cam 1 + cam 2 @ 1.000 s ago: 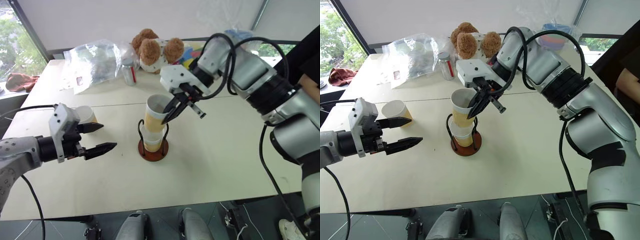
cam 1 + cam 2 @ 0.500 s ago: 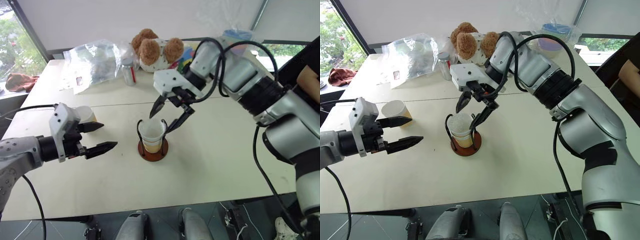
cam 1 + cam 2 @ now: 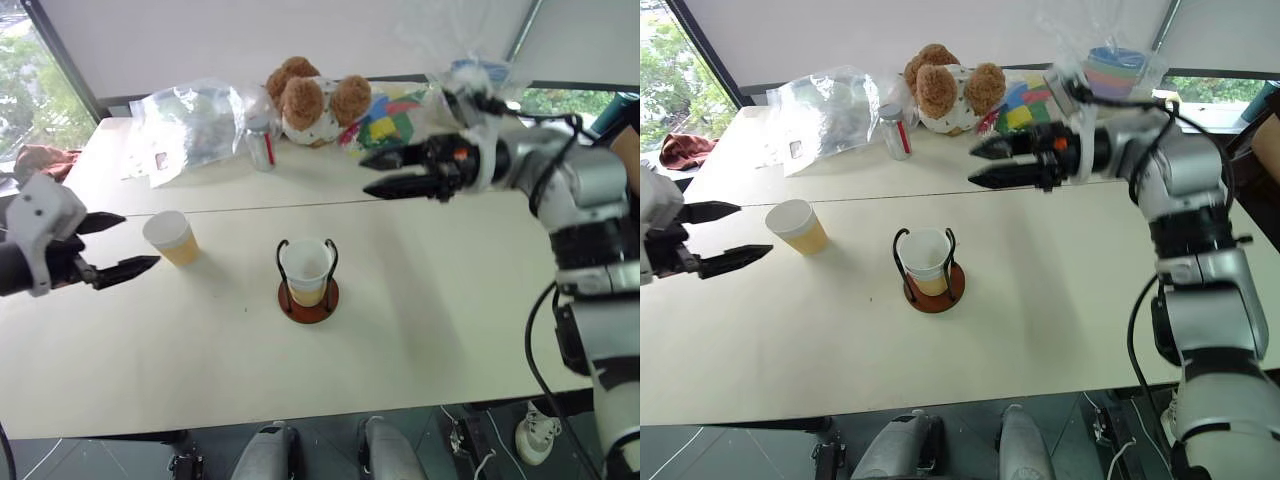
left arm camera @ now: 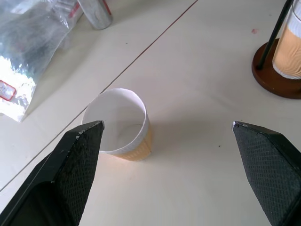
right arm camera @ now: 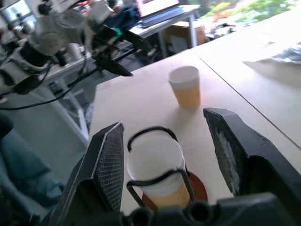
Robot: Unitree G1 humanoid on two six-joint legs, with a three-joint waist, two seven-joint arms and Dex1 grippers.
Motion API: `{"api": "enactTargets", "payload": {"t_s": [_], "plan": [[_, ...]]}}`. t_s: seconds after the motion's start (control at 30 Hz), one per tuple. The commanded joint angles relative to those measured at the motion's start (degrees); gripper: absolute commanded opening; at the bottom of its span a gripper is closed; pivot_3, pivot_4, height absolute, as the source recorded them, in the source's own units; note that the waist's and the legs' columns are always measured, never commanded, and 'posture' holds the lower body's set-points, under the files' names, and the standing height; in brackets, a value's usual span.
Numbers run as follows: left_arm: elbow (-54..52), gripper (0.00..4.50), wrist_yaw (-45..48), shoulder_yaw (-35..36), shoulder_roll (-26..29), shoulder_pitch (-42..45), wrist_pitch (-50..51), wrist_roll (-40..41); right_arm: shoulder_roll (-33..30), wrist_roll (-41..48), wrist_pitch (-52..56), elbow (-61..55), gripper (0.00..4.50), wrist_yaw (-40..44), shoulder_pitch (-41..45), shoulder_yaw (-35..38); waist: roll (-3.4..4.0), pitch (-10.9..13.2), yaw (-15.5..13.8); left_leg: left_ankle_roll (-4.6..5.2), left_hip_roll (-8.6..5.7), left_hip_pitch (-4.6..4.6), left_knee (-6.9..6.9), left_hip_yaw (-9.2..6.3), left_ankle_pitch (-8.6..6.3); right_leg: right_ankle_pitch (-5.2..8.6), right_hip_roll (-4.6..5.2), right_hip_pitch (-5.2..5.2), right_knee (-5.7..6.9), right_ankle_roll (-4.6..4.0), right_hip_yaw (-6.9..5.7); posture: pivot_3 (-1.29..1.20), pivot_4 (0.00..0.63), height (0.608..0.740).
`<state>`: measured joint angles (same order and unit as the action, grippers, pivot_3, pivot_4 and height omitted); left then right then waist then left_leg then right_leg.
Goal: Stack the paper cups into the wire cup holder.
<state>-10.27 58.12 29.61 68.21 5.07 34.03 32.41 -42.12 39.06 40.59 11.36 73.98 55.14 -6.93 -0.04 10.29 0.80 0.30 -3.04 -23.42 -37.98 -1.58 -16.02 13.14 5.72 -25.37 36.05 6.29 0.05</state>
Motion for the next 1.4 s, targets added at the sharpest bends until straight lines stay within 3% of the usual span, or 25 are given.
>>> {"api": "enactTargets", "payload": {"t_s": [0.03,0.33,0.47,0.73,0.93,1.03,1.27,1.4], "plan": [[7.9,4.5,4.1,-4.7,4.1,1.6,-10.7,-8.4,-2.9,-2.3,2.5,-9.6,2.91,-7.2,-6.1,3.5,0.02,0.0,0.1,0.0,0.01,0.0,0.0,0.05,0.0,0.0,0.0,-0.01,0.0,0.0,0.0,0.0,0.15,0.74],[28.6,4.5,12.4,-22.2,1.6,24.0,-25.7,-18.1,-4.1,0.5,5.2,-18.8,2.91,-11.2,-15.0,9.8,-0.04,0.0,-0.3,0.1,0.01,0.03,-0.16,0.18,-0.01,-0.01,-0.09,0.06,0.06,0.02,-0.11,0.0,0.15,0.74],[38.1,4.5,20.7,-30.2,-1.3,33.6,-28.5,-22.5,-8.4,3.4,8.5,-25.8,2.91,-8.7,-20.8,11.6,-0.06,0.0,-0.5,0.21,0.0,0.0,-0.23,0.18,-0.06,-0.01,-0.12,0.15,0.14,0.03,-0.24,0.0,0.15,0.74],[56.6,4.5,22.8,-37.8,-9.8,47.6,-39.1,-31.8,-11.4,5.7,10.6,-31.6,2.91,-10.5,-22.2,13.9,-0.17,0.0,-0.1,0.43,0.03,0.01,-0.52,0.36,-0.17,-0.01,-0.13,0.23,0.13,0.06,-0.27,0.0,0.15,0.74],[66.7,4.5,23.2,-40.8,-13.2,52.1,-45.0,-37.0,-13.5,8.9,12.5,-36.9,2.91,-12.2,-19.2,16.2,-0.18,0.0,0.0,0.64,0.08,-0.05,-0.93,0.38,-0.3,0.0,-0.15,0.31,0.15,0.09,-0.28,0.0,0.15,0.74],[69.6,3.7,23.2,-41.2,-14.2,53.5,-46.7,-38.4,-14.7,10.7,13.0,-38.2,2.97,-12.6,-15.6,16.8,-0.2,0.0,-0.1,0.69,0.08,-0.07,-1.06,0.39,-0.33,0.0,-0.13,0.33,0.15,0.1,-0.27,0.0,0.15,0.74],[73.5,0.05,23.2,-41.3,-15.6,55.1,-49.3,-40.4,-15.8,12.3,13.0,-39.5,2.97,-12.6,-11.8,15.4,-0.28,0.0,-0.3,0.72,0.07,-0.06,-1.12,0.25,-0.36,0.0,-0.12,0.48,0.14,0.1,-0.33,0.0,0.15,0.74],[72.8,0.05,23.8,-40.7,-16.0,55.8,-49.4,-40.3,-15.8,11.9,12.2,-39.1,2.97,-12.0,-12.0,14.3,-0.28,0.0,-0.3,0.72,0.07,-0.07,-1.12,0.25,-0.36,0.0,-0.12,0.47,0.14,0.1,-0.33,0.0,0.15,0.74]]}}
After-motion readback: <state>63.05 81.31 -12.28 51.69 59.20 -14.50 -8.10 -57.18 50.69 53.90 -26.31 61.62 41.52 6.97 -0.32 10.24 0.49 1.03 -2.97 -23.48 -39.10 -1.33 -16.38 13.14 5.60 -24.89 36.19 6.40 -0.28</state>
